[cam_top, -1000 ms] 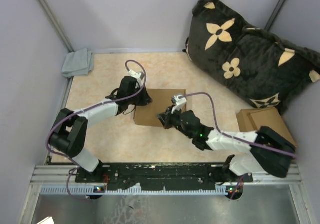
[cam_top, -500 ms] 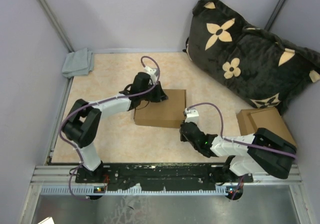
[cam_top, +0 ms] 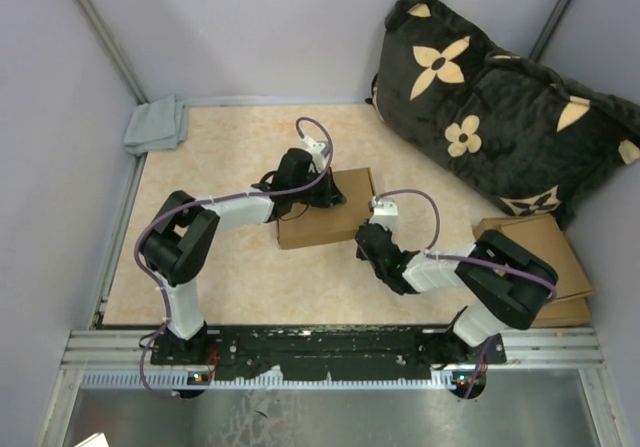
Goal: Fold the paper box
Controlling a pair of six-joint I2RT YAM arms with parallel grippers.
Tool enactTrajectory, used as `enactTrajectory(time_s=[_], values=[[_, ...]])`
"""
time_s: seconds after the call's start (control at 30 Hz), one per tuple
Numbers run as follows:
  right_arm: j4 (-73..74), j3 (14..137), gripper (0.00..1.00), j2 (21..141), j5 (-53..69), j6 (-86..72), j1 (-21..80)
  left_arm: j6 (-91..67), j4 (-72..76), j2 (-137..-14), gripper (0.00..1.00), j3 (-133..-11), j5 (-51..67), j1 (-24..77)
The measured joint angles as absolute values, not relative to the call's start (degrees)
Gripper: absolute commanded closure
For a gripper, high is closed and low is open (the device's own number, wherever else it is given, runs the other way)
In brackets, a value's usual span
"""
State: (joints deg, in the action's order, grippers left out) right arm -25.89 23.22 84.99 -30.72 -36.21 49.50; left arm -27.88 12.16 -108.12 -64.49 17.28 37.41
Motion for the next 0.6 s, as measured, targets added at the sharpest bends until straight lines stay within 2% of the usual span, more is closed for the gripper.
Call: enactTrajectory(time_s=[0.23, 0.43, 0.6], values=[[-26.1, 29.9, 1.00, 91.6, -32.1, -35.3, 47.2, -26.2, 13.5, -108.1, 0.94, -63.8, 17.0, 37.4], [-26.2, 29.5, 1.00, 90.7, -27.5, -35.8, 47.1, -24.3, 12.1, -107.9, 0.92, -64.6, 16.7, 37.5], [-28.1, 26.9, 1.00, 87.2, -20.6, -37.4, 47.1, -23.0, 9.5, -107.7, 0.84, -65.8, 16.7, 37.8]])
